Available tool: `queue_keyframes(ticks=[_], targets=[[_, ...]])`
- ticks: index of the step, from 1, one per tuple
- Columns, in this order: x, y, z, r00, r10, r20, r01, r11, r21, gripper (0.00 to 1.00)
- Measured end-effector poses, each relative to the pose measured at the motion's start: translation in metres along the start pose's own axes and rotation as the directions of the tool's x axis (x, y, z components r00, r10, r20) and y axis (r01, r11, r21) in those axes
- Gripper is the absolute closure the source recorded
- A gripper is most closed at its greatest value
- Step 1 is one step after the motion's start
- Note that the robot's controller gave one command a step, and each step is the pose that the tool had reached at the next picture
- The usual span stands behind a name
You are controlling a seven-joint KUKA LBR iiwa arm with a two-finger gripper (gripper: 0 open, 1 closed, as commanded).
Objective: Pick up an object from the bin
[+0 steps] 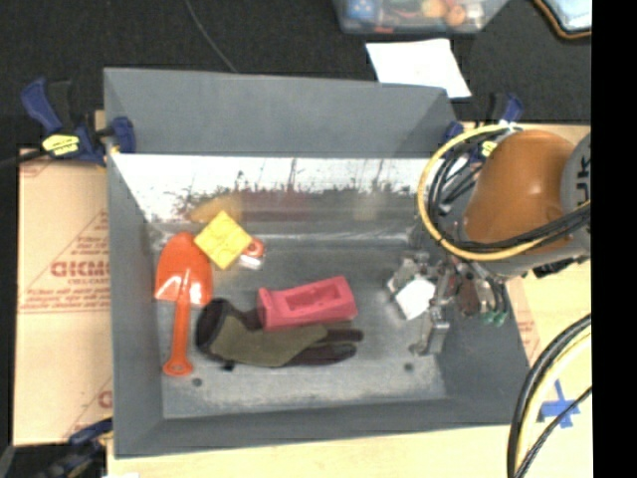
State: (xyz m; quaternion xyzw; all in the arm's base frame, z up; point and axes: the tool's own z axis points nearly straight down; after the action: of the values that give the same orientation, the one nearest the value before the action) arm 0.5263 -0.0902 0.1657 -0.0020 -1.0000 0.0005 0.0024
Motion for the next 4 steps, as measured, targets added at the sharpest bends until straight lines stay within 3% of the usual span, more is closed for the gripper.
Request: queue_keyframes(ticks=[1, 2, 3, 4], targets=[[-0.002, 0.0, -0.004, 1.0, -0.004, 0.008, 0.004, 1.0, 0.001, 0.0], [-0.015, 0.104, 0.096, 0.992, 0.129, 0.007, -0.129, 0.992, -0.001, 0.0], [-0.05, 0.13, 0.031, 0.996, -0.091, 0.025, 0.091, 0.996, 0.007, 0.0], [-0.053, 0.164, 0.065, 0.97, 0.242, 0.008, -0.242, 0.97, 0.0, 0.0]])
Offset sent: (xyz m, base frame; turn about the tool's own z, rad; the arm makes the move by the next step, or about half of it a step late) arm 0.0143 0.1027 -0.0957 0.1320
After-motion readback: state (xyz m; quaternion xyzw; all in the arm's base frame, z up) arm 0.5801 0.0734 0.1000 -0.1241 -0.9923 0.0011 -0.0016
